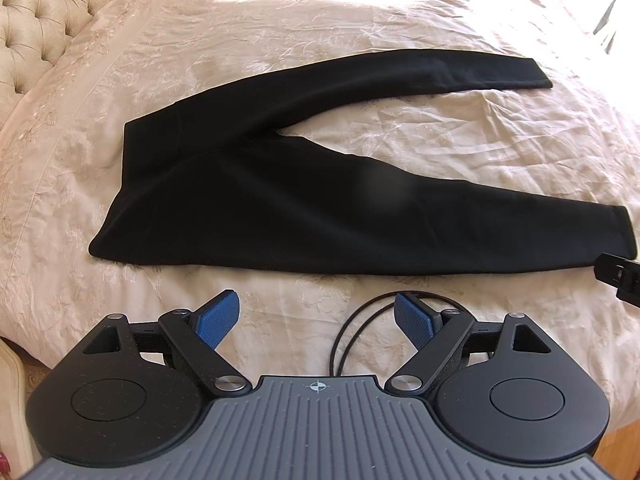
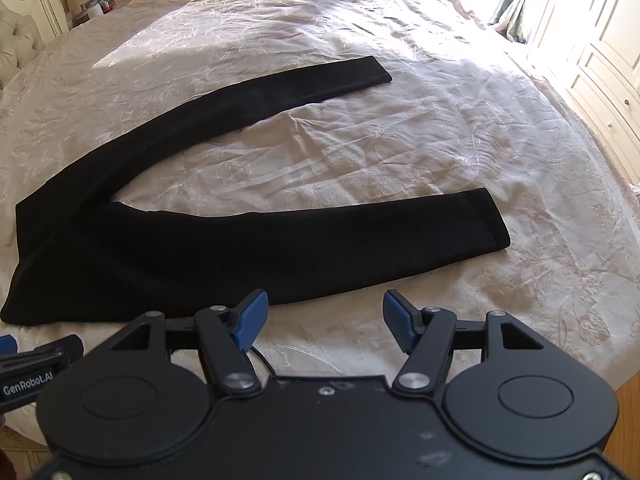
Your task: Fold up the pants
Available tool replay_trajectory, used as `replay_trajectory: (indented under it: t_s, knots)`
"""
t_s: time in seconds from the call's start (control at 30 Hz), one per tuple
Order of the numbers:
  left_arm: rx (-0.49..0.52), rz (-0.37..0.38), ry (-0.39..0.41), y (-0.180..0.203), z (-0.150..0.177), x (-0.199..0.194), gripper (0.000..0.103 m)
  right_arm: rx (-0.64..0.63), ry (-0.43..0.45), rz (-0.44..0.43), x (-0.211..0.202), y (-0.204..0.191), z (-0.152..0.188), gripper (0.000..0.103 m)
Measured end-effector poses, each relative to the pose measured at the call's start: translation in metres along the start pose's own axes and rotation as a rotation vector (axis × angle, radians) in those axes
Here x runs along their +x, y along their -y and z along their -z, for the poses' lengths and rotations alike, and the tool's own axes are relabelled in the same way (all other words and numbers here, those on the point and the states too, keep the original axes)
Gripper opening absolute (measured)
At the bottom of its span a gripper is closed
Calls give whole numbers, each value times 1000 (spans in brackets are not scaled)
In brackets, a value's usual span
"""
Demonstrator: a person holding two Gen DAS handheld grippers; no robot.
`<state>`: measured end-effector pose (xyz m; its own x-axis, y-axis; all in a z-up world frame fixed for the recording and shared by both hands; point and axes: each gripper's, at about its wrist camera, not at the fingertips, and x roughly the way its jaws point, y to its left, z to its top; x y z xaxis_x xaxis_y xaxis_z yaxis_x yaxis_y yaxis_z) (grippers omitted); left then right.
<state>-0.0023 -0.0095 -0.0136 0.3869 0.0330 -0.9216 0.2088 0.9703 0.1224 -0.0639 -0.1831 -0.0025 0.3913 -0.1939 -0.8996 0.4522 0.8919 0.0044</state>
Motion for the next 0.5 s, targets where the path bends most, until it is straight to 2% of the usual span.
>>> replay_trajectory:
  t_s: [0.27,0.5]
  knots:
    - [19,34,26,-6,-5,-1,83,-10,98,20,-11,-10,-1,69]
    - [33,73,107,-19,-10,-8,81,-7,179,25,-19,-24,1,71]
